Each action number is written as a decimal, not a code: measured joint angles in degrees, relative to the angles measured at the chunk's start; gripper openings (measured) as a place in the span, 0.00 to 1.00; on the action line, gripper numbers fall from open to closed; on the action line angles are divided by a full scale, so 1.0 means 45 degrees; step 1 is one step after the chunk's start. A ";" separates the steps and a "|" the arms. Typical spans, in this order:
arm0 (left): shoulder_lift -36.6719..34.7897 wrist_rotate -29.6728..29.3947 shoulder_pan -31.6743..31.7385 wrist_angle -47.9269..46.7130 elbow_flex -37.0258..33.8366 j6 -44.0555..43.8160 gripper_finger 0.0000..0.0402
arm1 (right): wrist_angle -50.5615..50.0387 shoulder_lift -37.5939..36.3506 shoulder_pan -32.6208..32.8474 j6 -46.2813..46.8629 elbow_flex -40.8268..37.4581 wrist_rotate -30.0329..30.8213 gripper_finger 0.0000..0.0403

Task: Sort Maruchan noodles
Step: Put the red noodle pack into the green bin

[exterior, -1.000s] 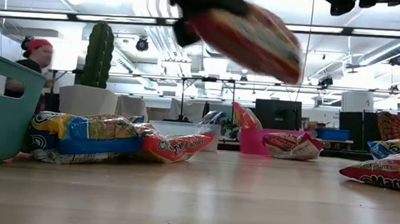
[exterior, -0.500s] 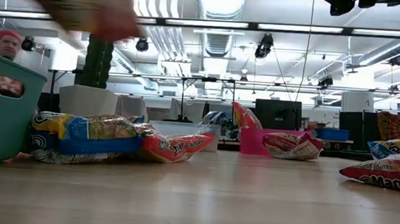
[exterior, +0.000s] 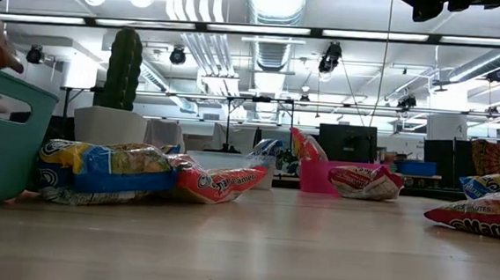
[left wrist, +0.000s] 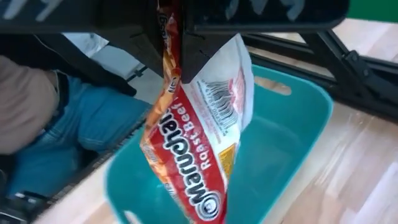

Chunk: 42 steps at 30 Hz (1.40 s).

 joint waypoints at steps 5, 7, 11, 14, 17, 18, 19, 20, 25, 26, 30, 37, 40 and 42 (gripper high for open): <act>0.0000 0.0469 -0.0039 0.0879 -0.0794 -0.0422 0.00 | 0.0000 0.0000 0.0000 0.0057 0.0000 0.0000 0.42; 0.0000 0.0923 -0.0071 0.1368 -0.1161 -0.0709 0.00 | 0.0000 0.0000 0.0000 0.0083 0.0000 0.0000 0.42; 0.0008 0.1845 -0.0173 0.2366 -0.1981 -0.1165 0.00 | -0.0005 0.0000 0.0000 0.0141 0.0000 0.0000 0.42; 0.0039 0.2742 -0.0252 0.2683 -0.2576 -0.1455 0.00 | -0.0016 0.0000 0.0000 0.0194 0.0000 0.0000 0.42; 0.0039 0.3057 -0.0254 0.2772 -0.3235 -0.1598 0.00 | -0.0019 0.0000 0.0000 0.0243 0.0000 0.0000 0.42; 0.0039 0.3062 -0.0250 0.2896 -0.3472 -0.1598 0.00 | -0.0024 0.0000 0.0000 0.0243 0.0000 0.0000 0.42; 0.0039 0.3062 -0.0250 0.2985 -0.3725 -0.1610 0.00 | -0.0024 0.0000 0.0000 0.0248 0.0000 0.0000 0.42; 0.0043 0.3057 -0.0250 0.3001 -0.3959 -0.1644 0.00 | -0.0024 0.0000 0.0000 0.0248 0.0000 0.0000 0.42; 0.0049 0.2753 -0.0248 0.3038 -0.4875 -0.2137 0.00 | -0.0024 0.0000 0.0000 0.0234 0.0000 0.0000 0.42; 0.0049 0.2655 -0.0250 0.3053 -0.4985 -0.2202 0.00 | -0.0022 0.0000 0.0000 0.0231 0.0000 0.0000 0.42; 0.0049 0.2292 -0.0250 0.3098 -0.5277 -0.2249 0.00 | -0.0034 0.0000 0.0000 0.0223 0.0000 0.0000 0.42; 0.0049 0.1561 -0.0250 0.2971 -0.5304 -0.2137 0.04 | -0.0053 0.0000 0.0000 0.0201 0.0000 0.0000 0.42; 0.0049 0.1330 -0.0250 0.2732 -0.5304 -0.2166 0.08 | -0.0053 0.0000 0.0000 0.0189 0.0000 0.0000 0.42; 0.0049 0.1151 -0.0250 0.2404 -0.5274 -0.2174 0.12 | -0.0053 0.0000 0.0000 0.0204 0.0000 0.0000 0.42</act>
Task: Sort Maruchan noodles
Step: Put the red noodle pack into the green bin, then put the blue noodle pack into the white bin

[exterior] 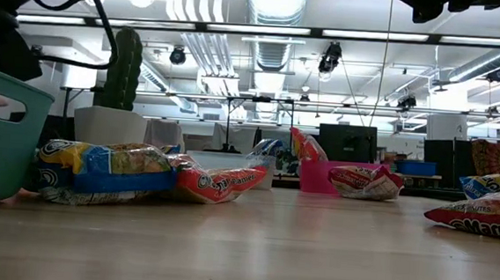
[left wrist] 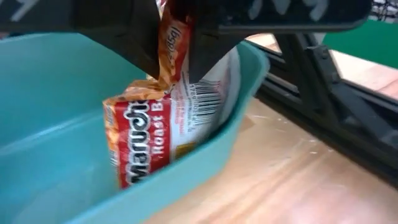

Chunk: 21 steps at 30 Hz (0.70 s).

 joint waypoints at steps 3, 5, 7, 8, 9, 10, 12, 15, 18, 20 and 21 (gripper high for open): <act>0.0000 -0.0059 -0.0018 -0.0307 0.0210 0.0012 0.16 | -0.0005 0.0000 0.0000 0.0015 0.0000 0.0000 0.42; -0.0004 -0.0036 -0.0026 -0.0539 0.0404 0.0136 0.18 | -0.0005 0.0000 0.0000 0.0015 0.0000 0.0000 0.42; -0.0004 -0.0037 -0.0029 -0.0628 0.0602 0.0235 0.20 | -0.0005 0.0000 0.0000 0.0010 0.0000 0.0000 0.42; -0.0005 -0.0037 -0.0029 -0.0695 0.0677 0.0244 0.21 | -0.0005 0.0000 0.0000 0.0011 0.0000 0.0000 0.42; -0.0005 -0.0037 -0.0029 -0.0854 0.0769 0.0246 0.23 | -0.0005 0.0000 0.0000 0.0015 0.0000 0.0000 0.42; -0.0005 -0.0037 -0.0034 -0.0976 0.0838 0.0255 0.24 | -0.0005 0.0000 0.0000 0.0015 0.0000 0.0000 0.42; -0.0005 -0.0074 -0.0044 -0.1471 0.1041 0.0413 0.27 | -0.0008 0.0000 0.0000 0.0013 0.0000 0.0000 0.42; -0.0005 -0.0095 -0.0044 -0.2277 0.1486 0.0863 0.31 | -0.0010 0.0000 0.0001 0.0019 0.0000 0.0000 0.42; -0.0005 -0.0111 -0.0044 -0.2443 0.2247 0.1653 0.34 | -0.0010 0.0000 0.0000 0.0022 0.0000 0.0000 0.42; 0.0000 -0.0403 -0.0035 -0.2408 0.2905 0.2243 0.35 | -0.0010 0.0000 0.0000 0.0037 0.0000 0.0000 0.42; 0.0000 -0.0810 -0.0022 -0.2408 0.3265 0.2636 0.35 | -0.0010 -0.0004 0.0000 0.0123 0.0000 0.0000 0.42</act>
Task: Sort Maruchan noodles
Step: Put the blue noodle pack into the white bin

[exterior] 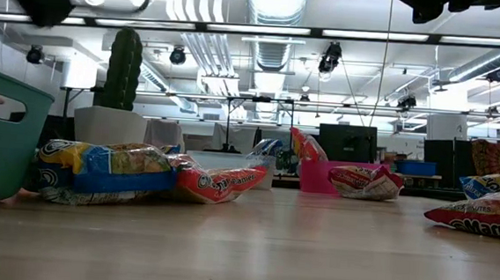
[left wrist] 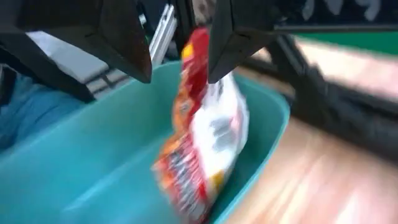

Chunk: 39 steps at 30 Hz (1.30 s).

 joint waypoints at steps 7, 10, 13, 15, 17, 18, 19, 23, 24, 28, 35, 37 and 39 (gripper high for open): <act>0.0005 -0.6651 0.0013 0.0115 0.2413 0.4039 0.33 | 0.0010 0.0004 0.0000 0.0115 0.0000 0.0000 0.42; 0.0005 -0.9676 0.0017 0.0473 0.2895 0.6058 0.31 | 0.0093 0.0004 0.0000 0.0251 0.0000 0.0004 0.42; 0.0005 -1.1615 0.0089 0.1292 0.2968 0.8082 0.28 | 0.0112 -0.0001 0.0000 0.0695 0.0000 0.0052 0.42; 0.0015 -1.1960 0.0268 0.2244 0.2781 0.9324 0.27 | 0.0111 0.0047 0.0000 0.1422 0.0000 0.0484 0.42; 0.0024 -1.1885 0.0454 0.2890 0.2375 1.0326 0.25 | 0.0077 0.0228 0.0000 0.2460 0.0008 0.1109 0.42; 0.0024 -1.1686 0.0554 0.3144 0.2133 1.0762 0.24 | -0.0009 0.0367 0.0000 0.2997 0.0010 0.1345 0.42; 0.0024 -1.1554 0.0648 0.3271 0.1907 1.1100 0.23 | -0.0058 0.0556 0.0000 0.3545 0.0000 0.1489 0.42; 0.0017 -1.1379 0.1122 0.3279 0.0679 1.1481 0.20 | -0.0126 0.1622 0.0000 0.5544 -0.0087 0.1654 0.42; -0.0005 -1.1385 0.1275 0.3331 0.0347 1.1481 0.20 | -0.0131 0.1933 0.0000 0.6068 -0.0087 0.1657 0.42; -0.0182 -1.2078 0.1841 0.3616 -0.0939 1.1584 0.19 | -0.0349 0.3171 -0.0025 0.7993 0.0158 0.2506 0.42; -0.2429 -1.3515 0.2323 0.6468 -0.2969 1.3755 0.19 | -0.2991 0.4820 -0.0770 0.9807 0.2304 0.2591 0.36; -0.3344 -1.3555 0.2543 0.8281 -0.3642 1.4744 0.19 | -0.3711 0.5256 -0.1068 1.0107 0.3004 0.2594 0.34; -0.4117 -1.3585 0.2726 0.9989 -0.4230 1.5732 0.19 | -0.4272 0.5655 -0.1403 1.0504 0.3652 0.2594 0.32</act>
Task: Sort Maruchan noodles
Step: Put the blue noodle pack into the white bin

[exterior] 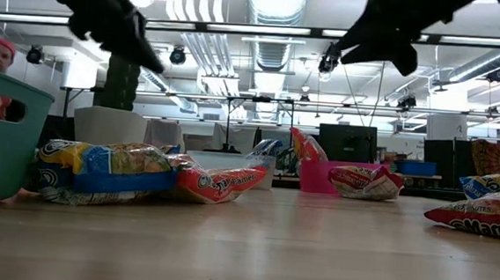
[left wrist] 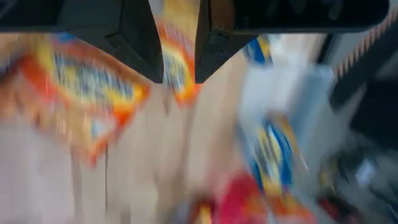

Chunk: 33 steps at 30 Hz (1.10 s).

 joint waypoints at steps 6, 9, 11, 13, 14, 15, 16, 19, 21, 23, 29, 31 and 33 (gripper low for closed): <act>-0.1754 -0.0663 0.0162 0.3774 -0.1428 0.3020 0.19 | -0.0569 0.1350 -0.0887 0.0876 0.1571 -0.0039 0.25; -0.2282 -0.1421 0.0177 0.4496 -0.1757 0.4197 0.19 | -0.0542 0.2209 -0.1250 0.1079 0.2317 -0.0032 0.24; -0.2618 -0.2117 0.0177 0.4485 -0.1888 0.4267 0.19 | -0.0487 0.2909 -0.1473 0.1233 0.2855 -0.0001 0.25; -0.2891 -0.2682 0.0177 0.4510 -0.2033 0.4241 0.19 | -0.0580 0.3689 -0.1702 0.1399 0.3384 0.0000 0.29; -0.3011 -0.2799 0.0181 0.4469 -0.2119 0.4241 0.19 | -0.0580 0.4070 -0.1834 0.1422 0.3676 -0.0039 0.31; -0.3103 -0.2817 0.0181 0.4463 -0.2189 0.4247 0.19 | -0.0604 0.4482 -0.1993 0.1432 0.3945 -0.0071 0.34; -0.3177 -0.2817 0.0181 0.4452 -0.2239 0.4271 0.19 | -0.0658 0.4872 -0.2156 0.1458 0.4233 -0.0185 0.37; -0.3299 -0.2830 0.0177 0.4366 -0.2245 0.4731 0.19 | -0.0568 0.6130 -0.2681 0.1633 0.5196 -0.0782 0.48; -0.3315 -0.3019 0.0177 0.4345 -0.2081 0.5179 0.19 | -0.0572 0.6978 -0.2835 0.1651 0.5860 -0.0807 0.55; -0.3315 -0.3444 0.0177 0.4362 -0.1806 0.5404 0.19 | -0.0556 0.7804 -0.2866 0.1651 0.6533 -0.0836 0.61; -0.3374 -0.4383 0.0174 0.3359 -0.1113 0.5330 0.19 | -0.0546 1.0175 -0.2863 -0.1578 0.8810 -0.1053 0.74; -0.3399 -0.4348 0.0172 0.2805 -0.1042 0.5111 0.19 | -0.0568 1.0915 -0.2805 -0.3980 0.9643 -0.0902 0.76; -0.3407 -0.4296 0.0172 0.2342 -0.1047 0.4990 0.19 | -0.0548 1.1692 -0.2779 -0.5845 1.0526 -0.0799 0.76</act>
